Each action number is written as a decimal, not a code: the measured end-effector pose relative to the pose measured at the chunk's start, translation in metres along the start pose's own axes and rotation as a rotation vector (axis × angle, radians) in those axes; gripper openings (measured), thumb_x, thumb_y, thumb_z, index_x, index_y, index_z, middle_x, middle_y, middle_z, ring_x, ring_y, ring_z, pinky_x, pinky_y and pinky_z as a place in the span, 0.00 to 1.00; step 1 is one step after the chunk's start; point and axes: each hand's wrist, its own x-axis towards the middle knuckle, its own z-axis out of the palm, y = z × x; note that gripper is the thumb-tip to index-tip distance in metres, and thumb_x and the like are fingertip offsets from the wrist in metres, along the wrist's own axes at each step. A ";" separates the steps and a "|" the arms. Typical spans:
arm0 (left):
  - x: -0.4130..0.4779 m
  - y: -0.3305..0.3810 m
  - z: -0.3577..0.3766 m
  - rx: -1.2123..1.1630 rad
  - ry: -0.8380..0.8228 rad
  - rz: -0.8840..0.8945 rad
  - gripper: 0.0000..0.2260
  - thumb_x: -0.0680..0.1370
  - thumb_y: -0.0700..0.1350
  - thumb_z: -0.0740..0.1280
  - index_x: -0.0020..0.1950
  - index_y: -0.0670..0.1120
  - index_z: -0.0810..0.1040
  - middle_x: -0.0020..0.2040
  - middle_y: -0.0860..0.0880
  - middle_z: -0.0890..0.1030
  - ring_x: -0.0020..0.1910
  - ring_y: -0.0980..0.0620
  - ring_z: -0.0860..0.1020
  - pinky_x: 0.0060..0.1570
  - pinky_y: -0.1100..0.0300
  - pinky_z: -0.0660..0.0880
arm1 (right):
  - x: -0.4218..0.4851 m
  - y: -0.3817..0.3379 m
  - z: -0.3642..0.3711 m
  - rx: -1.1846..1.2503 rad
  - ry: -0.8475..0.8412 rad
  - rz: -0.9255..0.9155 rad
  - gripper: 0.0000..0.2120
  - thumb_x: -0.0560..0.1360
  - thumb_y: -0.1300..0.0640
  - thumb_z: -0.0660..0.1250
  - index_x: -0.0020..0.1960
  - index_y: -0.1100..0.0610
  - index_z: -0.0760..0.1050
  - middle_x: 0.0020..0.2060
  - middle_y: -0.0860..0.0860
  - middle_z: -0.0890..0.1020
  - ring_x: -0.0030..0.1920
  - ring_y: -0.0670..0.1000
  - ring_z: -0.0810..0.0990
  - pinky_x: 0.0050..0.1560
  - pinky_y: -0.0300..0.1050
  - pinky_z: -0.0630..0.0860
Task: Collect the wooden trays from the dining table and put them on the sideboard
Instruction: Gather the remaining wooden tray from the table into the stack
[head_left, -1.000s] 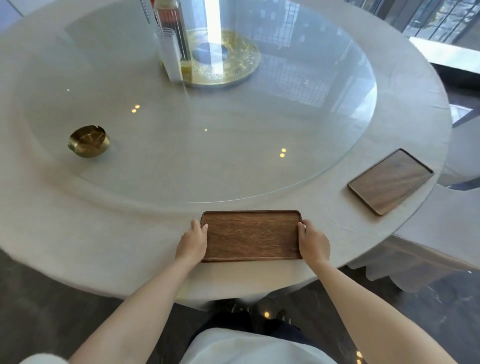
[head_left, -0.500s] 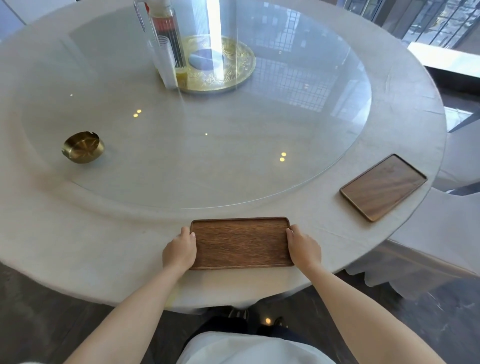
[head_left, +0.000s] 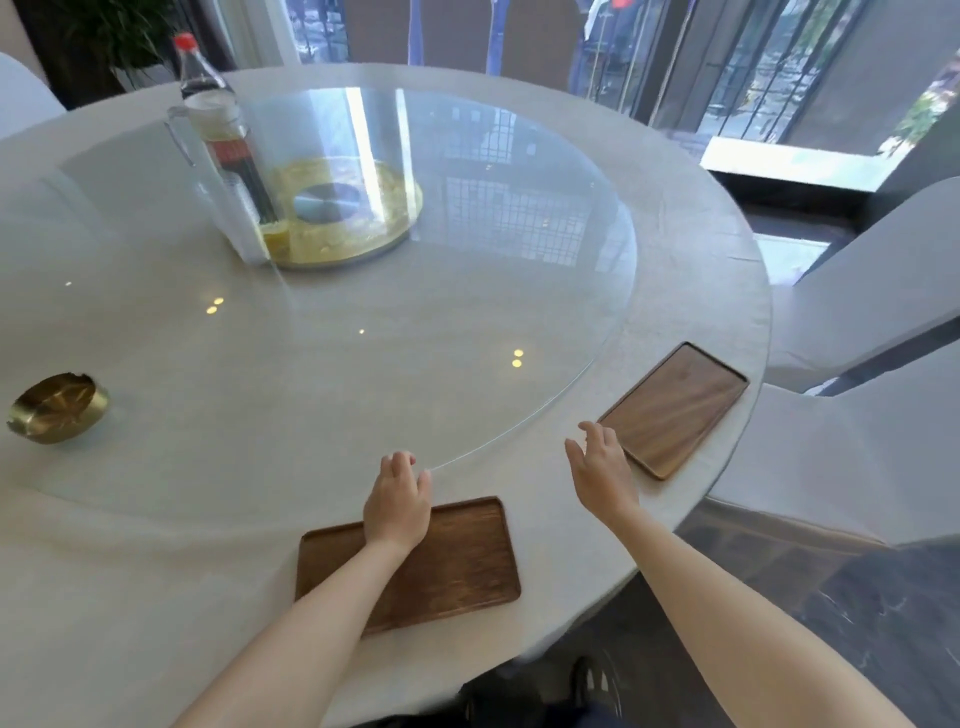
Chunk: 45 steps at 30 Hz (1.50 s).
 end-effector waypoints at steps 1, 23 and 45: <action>0.002 0.014 0.007 -0.014 -0.009 0.004 0.14 0.80 0.45 0.56 0.61 0.38 0.68 0.61 0.41 0.72 0.56 0.40 0.76 0.49 0.51 0.72 | 0.007 0.006 -0.011 0.011 0.015 0.002 0.19 0.80 0.54 0.52 0.67 0.61 0.64 0.64 0.59 0.70 0.62 0.59 0.69 0.61 0.50 0.67; 0.000 0.246 0.182 -0.046 -0.035 -0.465 0.19 0.80 0.52 0.54 0.63 0.40 0.65 0.62 0.39 0.77 0.60 0.38 0.76 0.55 0.51 0.71 | 0.188 0.186 -0.167 -0.084 -0.243 -0.067 0.29 0.80 0.47 0.50 0.75 0.60 0.47 0.75 0.56 0.57 0.75 0.58 0.54 0.73 0.52 0.54; 0.008 0.232 0.182 -0.166 0.048 -0.509 0.22 0.78 0.53 0.61 0.67 0.41 0.67 0.61 0.41 0.78 0.60 0.40 0.76 0.55 0.52 0.72 | 0.193 0.191 -0.155 -0.107 -0.238 0.052 0.13 0.78 0.52 0.56 0.51 0.64 0.66 0.54 0.63 0.76 0.55 0.62 0.75 0.44 0.47 0.66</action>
